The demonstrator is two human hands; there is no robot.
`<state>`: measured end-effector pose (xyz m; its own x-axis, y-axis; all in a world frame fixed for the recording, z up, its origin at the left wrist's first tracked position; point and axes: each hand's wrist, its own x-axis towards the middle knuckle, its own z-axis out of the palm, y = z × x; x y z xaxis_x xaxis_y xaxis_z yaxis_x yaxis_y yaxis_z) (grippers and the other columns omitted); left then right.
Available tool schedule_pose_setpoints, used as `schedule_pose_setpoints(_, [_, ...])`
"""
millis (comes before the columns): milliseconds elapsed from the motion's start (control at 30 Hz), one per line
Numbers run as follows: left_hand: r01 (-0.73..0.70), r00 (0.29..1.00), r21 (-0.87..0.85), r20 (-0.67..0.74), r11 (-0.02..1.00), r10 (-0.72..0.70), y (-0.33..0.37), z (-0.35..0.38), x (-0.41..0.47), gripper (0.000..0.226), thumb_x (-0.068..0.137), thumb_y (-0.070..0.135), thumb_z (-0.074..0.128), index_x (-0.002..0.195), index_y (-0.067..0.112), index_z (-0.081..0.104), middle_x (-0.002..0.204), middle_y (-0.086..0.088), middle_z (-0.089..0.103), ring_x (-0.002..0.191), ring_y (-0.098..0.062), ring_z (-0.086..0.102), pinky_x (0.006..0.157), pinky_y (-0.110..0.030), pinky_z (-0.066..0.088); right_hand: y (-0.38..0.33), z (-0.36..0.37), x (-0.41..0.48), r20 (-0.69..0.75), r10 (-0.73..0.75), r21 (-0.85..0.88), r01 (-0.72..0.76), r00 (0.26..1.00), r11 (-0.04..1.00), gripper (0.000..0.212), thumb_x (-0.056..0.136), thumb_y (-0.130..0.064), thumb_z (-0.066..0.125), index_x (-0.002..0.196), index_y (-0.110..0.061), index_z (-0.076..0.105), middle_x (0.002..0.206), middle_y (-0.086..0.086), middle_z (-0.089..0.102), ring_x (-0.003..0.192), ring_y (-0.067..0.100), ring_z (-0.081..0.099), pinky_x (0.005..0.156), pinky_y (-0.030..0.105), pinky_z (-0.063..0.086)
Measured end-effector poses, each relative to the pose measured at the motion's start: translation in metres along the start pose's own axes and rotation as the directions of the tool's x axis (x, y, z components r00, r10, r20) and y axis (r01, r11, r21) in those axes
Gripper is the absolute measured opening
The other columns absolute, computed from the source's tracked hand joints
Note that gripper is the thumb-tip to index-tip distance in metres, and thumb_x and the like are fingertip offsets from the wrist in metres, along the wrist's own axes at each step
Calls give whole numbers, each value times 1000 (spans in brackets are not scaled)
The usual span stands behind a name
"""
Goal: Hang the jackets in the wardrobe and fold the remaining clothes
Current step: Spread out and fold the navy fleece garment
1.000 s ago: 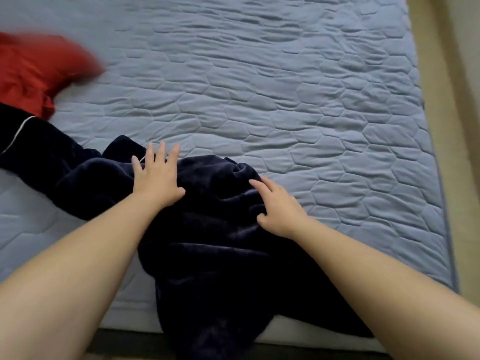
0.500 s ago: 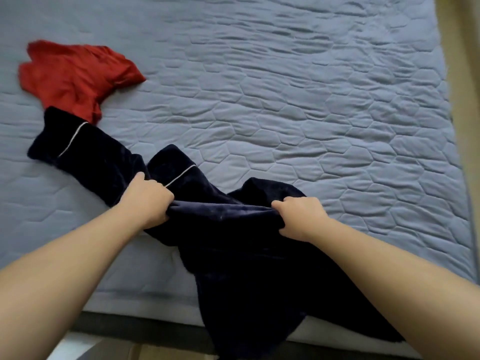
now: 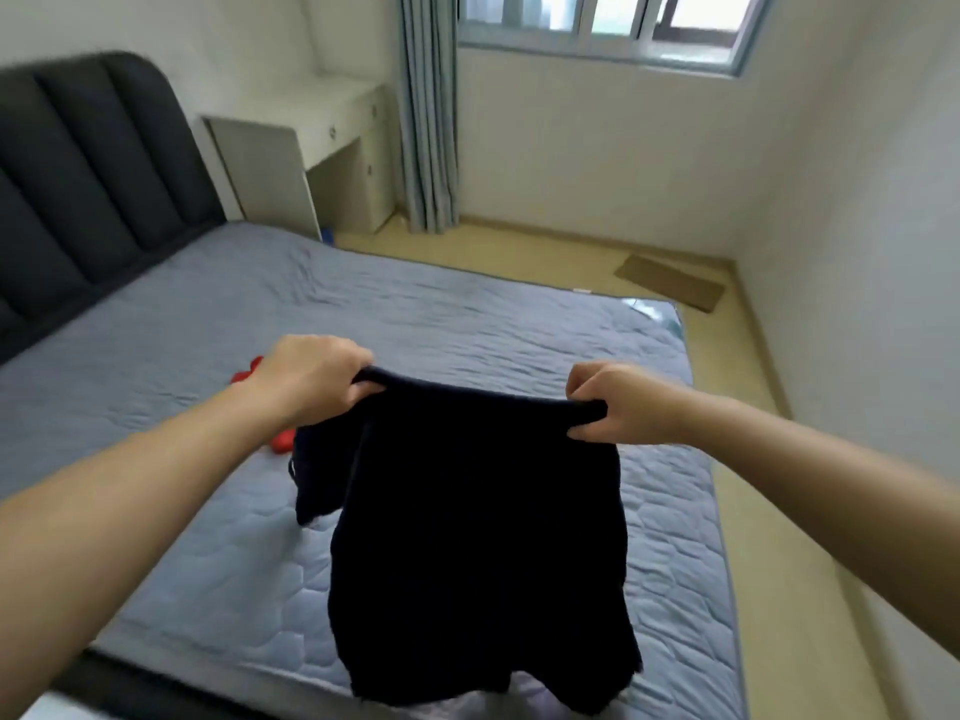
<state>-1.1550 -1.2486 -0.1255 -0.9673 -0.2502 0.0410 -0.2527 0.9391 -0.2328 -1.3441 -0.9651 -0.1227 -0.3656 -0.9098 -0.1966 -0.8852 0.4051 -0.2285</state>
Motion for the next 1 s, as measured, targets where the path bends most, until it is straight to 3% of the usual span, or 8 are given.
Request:
schedule_pose_setpoints(133, [62, 979, -127, -184, 990, -85, -10, -150, -24, 24, 91, 48, 52, 93, 27, 63, 94, 0, 68, 90, -26, 63, 64, -30, 42, -26, -123, -72, 69, 145, -290, -119, 987, 950, 29, 82, -44, 63, 72, -18, 54, 70, -4, 54, 66, 15, 49, 65, 30, 44])
schedule_pose_setpoints(300, [-101, 947, -603, -302, 791, -109, -7, -286, -52, 4, 83, 22, 70, 80, 21, 68, 69, 2, 63, 67, -13, 57, 64, -27, 41, -48, -226, -129, -413, 86, -322, -234, 907, 917, 4, 82, -23, 60, 82, -19, 58, 79, -2, 58, 78, 20, 55, 66, 30, 48])
schedule_pose_setpoints(433, [-278, 954, -794, -296, 541, 55, 12, -351, -81, 25, 80, 4, 71, 80, 29, 68, 107, 4, 67, 100, -6, 59, 89, -21, 44, -86, -271, -151, -729, -104, -70, 78, 676, 995, 17, 76, 10, 59, 79, -7, 59, 74, -1, 59, 70, 18, 53, 63, 26, 43])
schedule_pose_setpoints(533, [-360, 931, -797, -273, 485, 242, 39, -371, -88, 22, 78, 3, 72, 83, 25, 70, 141, 9, 45, 129, -8, 42, 110, -30, 34, -134, -290, -161, -799, -196, -5, 320, 569, 947, 25, 75, 20, 52, 77, -4, 59, 81, 7, 61, 76, 21, 58, 70, 30, 49])
schedule_pose_setpoints(667, [-472, 876, -814, -388, 339, 287, 79, -377, -74, 15, 69, 6, 71, 81, 15, 70, 83, 2, 66, 82, -10, 62, 83, -28, 48, -180, -310, -166, -823, -263, 29, 500, 504, 866, 31, 75, 20, 55, 74, -9, 64, 97, 9, 61, 92, 17, 62, 81, 21, 52])
schedule_pose_setpoints(767, [-486, 874, -847, -467, 215, 137, 93, -377, -59, 14, 68, 7, 74, 81, 14, 72, 75, 1, 69, 75, -11, 65, 74, -24, 51, -172, -326, -171, -796, -275, -64, 376, 540, 925, 29, 81, 6, 65, 82, -23, 69, 102, -2, 56, 95, 8, 56, 78, 15, 48])
schedule_pose_setpoints(900, [-417, 888, -836, -458, 357, -34, 101, -378, -34, 11, 71, 25, 79, 80, 21, 76, 79, -2, 73, 79, -17, 70, 79, -36, 58, -160, -336, -192, -682, -78, -6, 101, 727, 995, 18, 90, -21, 61, 93, -38, 65, 102, -13, 48, 91, 6, 55, 83, 22, 48])
schedule_pose_setpoints(1000, [-407, 852, -801, -506, 439, -132, 110, -385, -22, 16, 69, 39, 77, 74, 24, 75, 67, 6, 68, 68, -10, 65, 64, -28, 53, -164, -333, -199, -565, -29, -95, -30, 825, 995, 20, 87, -34, 64, 106, -28, 65, 101, -11, 52, 89, 6, 53, 77, 18, 43])
